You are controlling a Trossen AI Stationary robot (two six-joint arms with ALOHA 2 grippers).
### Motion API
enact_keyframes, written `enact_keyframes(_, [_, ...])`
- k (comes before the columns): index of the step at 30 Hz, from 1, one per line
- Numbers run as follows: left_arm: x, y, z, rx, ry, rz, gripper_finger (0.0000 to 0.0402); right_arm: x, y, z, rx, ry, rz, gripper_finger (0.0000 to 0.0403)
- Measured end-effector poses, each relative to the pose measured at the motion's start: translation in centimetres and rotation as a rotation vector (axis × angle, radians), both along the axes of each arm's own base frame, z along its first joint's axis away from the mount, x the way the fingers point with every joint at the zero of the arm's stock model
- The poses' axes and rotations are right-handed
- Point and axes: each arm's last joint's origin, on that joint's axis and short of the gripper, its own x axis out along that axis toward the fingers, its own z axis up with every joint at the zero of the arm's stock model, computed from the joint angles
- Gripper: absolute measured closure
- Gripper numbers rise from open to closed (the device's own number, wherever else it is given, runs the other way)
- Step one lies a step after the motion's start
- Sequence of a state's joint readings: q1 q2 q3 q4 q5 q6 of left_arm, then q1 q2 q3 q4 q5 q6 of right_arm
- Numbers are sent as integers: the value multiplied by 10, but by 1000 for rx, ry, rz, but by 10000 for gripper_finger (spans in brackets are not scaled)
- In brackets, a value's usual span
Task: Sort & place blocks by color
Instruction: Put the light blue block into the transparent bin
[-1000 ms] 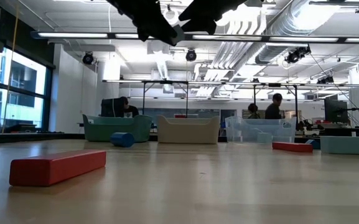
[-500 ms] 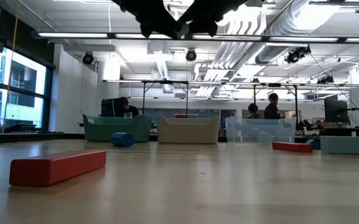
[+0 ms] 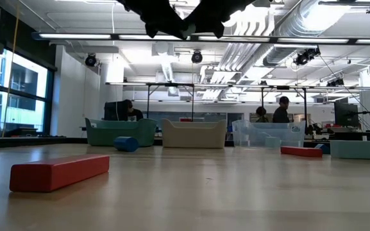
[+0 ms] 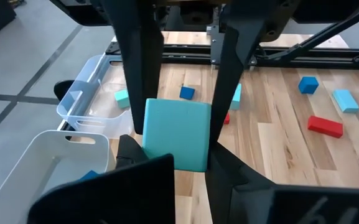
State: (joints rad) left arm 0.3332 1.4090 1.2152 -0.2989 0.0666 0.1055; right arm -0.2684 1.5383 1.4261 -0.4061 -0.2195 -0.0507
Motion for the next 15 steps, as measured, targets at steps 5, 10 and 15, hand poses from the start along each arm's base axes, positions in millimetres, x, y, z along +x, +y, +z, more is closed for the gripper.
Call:
enact_keyframes(5, [0, 0, 0, -5, 2, -2, 393, 0, 0, 0, 0, 3, 17, 292])
enact_keyframes(10, [0, 0, 0, 3, 3, 8, 374, 0, 0, 0, 1, 1, 17, 292])
enact_keyframes(15, [0, 1, 0, 16, 8, 24, 338, 0, 0, 0, 1, 1, -3, 292])
